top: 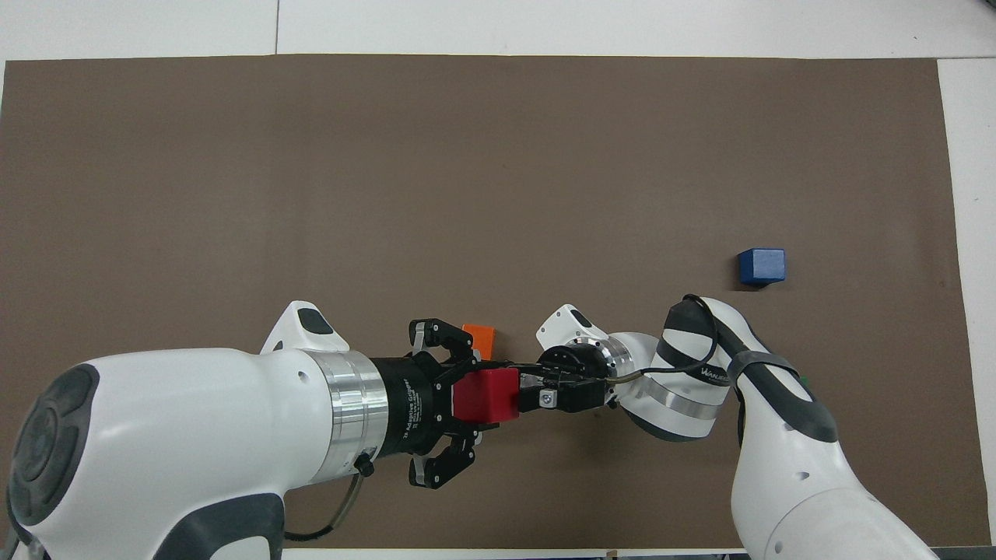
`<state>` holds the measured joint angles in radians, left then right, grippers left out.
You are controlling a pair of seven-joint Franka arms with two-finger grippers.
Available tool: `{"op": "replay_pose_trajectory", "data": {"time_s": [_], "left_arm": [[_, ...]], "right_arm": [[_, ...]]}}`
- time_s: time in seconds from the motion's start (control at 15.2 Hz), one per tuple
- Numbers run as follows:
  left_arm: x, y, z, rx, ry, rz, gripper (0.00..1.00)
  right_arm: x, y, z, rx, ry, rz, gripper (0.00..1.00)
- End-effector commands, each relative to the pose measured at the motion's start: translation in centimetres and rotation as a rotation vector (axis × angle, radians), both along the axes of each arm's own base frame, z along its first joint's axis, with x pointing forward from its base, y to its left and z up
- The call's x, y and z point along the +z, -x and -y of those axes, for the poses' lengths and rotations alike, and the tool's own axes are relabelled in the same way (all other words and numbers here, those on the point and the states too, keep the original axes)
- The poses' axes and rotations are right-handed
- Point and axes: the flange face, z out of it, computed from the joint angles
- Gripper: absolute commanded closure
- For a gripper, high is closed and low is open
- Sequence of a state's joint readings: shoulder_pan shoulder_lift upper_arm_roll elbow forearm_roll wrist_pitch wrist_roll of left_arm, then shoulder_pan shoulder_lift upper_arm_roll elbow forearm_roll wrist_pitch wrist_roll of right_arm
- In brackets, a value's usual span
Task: Transfer red block to right arm and stack on blue block
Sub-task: 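Close the right gripper on the red cube held by the left gripper, then open the left gripper and withdraw it while the right gripper holds the cube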
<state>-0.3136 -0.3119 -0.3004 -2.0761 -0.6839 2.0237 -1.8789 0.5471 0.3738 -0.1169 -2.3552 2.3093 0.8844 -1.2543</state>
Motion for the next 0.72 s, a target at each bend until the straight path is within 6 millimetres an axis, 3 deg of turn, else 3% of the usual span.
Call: {"op": "replay_pose_trajectory", "data": {"time_s": [0.0, 0.33, 0.39, 0.46, 0.66], "left_arm": [[-1.00, 0.72, -0.62, 0.026, -0.005, -0.021, 1.00], [-1.00, 0.92, -0.51, 0.012, -0.008, -0.018, 1.00], [-1.02, 0.93, -0.50, 0.020, -0.009, -0.025, 0.62], [-0.88, 0.95, -0.39, 0.026, -0.008, -0.030, 0.01], [-1.12, 1.00, -0.61, 0.008, -0.023, -0.039, 0.00]], "right_arm": [[0.93, -0.79, 0.11, -0.044, -0.032, 0.033, 1.00], [1.06, -0.92, 0.22, -0.046, -0.034, 0.034, 1.00], [1.16, -0.99, 0.18, -0.046, -0.035, 0.037, 1.00], [1.21, -1.03, 0.16, -0.046, -0.036, 0.038, 1.00], [1.26, -1.15, 0.10, -0.046, -0.035, 0.041, 1.00]]}}
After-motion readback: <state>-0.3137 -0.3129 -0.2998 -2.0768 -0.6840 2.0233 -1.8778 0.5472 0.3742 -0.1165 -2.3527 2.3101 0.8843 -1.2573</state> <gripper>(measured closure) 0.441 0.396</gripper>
